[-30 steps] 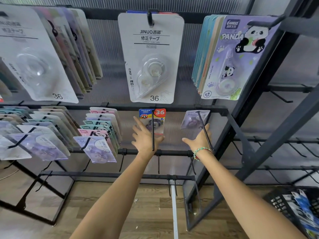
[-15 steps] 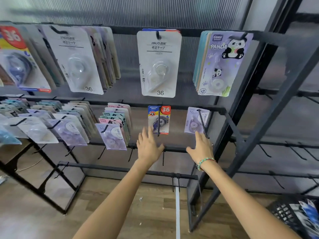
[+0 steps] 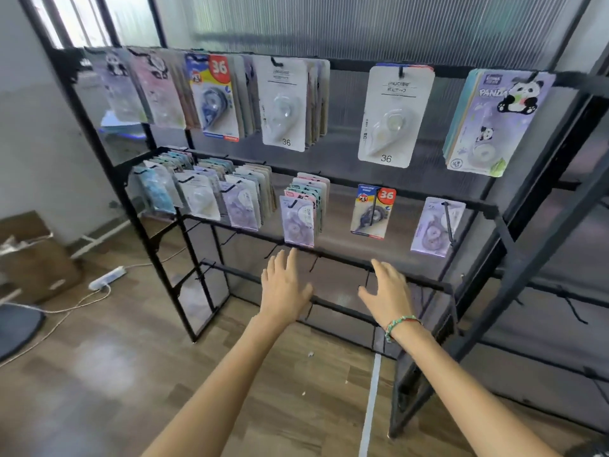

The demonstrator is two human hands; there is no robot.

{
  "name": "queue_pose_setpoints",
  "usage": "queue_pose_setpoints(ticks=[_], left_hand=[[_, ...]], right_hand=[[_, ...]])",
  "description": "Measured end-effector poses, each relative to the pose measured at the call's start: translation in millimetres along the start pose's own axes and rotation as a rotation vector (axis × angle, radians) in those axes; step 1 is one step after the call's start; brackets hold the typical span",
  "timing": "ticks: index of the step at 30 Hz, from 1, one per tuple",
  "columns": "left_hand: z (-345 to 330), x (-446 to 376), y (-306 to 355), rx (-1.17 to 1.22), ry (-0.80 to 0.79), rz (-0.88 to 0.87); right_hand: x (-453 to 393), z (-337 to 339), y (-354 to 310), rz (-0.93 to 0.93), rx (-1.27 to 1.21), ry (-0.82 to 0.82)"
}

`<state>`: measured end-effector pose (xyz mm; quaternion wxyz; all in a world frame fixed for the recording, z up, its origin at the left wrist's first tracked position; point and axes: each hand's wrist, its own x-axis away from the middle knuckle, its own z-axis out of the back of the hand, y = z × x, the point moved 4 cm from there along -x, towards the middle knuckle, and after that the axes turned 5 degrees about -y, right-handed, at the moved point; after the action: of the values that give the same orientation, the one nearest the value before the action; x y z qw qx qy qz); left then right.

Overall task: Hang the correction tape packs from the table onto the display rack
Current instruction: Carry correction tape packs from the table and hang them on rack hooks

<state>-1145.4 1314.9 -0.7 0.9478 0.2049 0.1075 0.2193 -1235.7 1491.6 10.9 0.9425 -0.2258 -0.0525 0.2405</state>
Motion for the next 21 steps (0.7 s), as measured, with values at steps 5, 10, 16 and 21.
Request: queue_pose_setpoints(ticks=[5,10,16,21], left_hand=[[42,41,-78,-0.019,0.066,0.122],[105,91,-176,-0.023,0.175,0.285],[183,167,-305,-0.054,0.251,0.503],[240,234,-394,-0.054,0.353,0.644]], right_hand=[[10,-36,-77,0.119,0.018,-0.052],[26,-96,-192,0.302,0.073,-0.126],[65,-164,-351,0.519,0.145,-0.158],[93,-211,-459,0.66,0.128,-0.22]])
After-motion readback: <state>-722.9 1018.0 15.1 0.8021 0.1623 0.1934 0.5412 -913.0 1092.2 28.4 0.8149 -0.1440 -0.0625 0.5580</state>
